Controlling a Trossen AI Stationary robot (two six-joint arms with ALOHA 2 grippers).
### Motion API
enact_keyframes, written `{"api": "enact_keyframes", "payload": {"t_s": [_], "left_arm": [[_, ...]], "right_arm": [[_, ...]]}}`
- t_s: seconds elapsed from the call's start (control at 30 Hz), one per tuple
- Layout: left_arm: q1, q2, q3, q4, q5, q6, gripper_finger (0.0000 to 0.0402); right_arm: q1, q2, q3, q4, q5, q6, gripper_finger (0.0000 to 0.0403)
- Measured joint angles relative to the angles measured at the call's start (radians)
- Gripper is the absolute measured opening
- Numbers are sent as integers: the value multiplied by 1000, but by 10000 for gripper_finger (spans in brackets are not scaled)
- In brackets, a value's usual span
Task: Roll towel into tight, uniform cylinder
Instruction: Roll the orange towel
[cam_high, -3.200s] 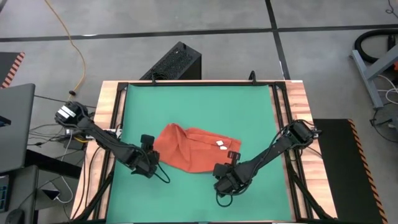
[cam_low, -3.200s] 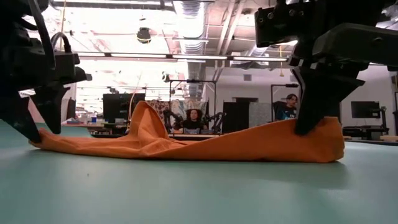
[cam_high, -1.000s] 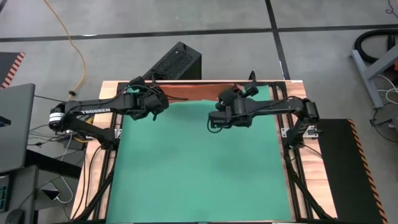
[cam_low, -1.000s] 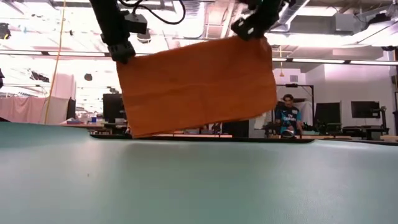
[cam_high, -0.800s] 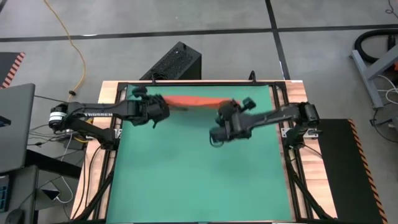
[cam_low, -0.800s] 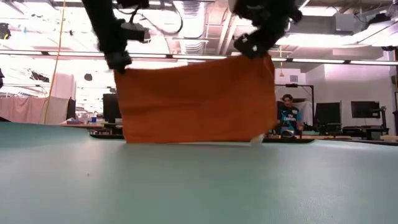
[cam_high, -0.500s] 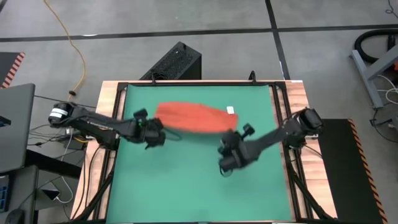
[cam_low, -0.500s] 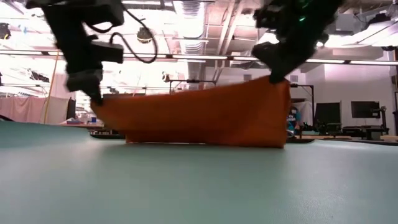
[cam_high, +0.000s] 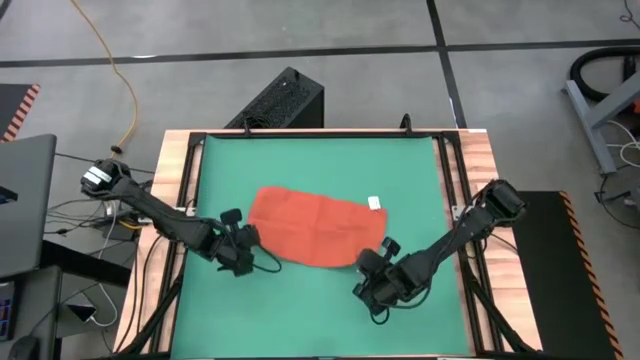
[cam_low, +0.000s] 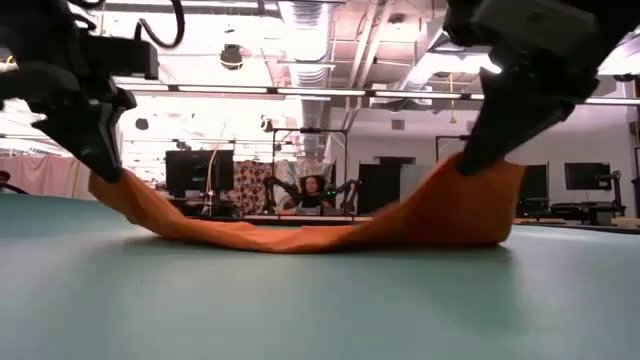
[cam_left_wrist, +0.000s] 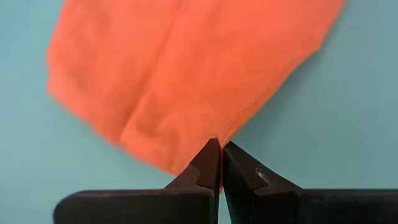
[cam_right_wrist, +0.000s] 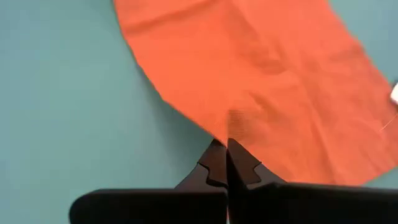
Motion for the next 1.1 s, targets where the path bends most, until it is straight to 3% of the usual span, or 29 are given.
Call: {"api": "enact_keyframes", "payload": {"t_s": [0.17,0.3,0.47,0.63,0.77,0.9,1.1], "left_arm": [[-50,0,0,36,21,47,0],[-92,0,0,3,46,42,14],[-144,0,0,-23,85,17,54],[-195,0,0,7,88,41,107],[-198,0,0,41,-45,30,144],[-182,0,0,197,-313,-58,159],[-157,0,-5,301,-265,-142,148]], "right_arm": [[8,0,-1,16,-44,-37,26],[18,0,-1,6,-138,-53,59],[50,0,-1,2,-231,-56,89],[90,0,-1,18,-207,-56,113],[63,0,-1,94,-19,-156,129],[-48,0,0,219,18,-382,136],[-257,0,0,318,-18,-665,129]]}}
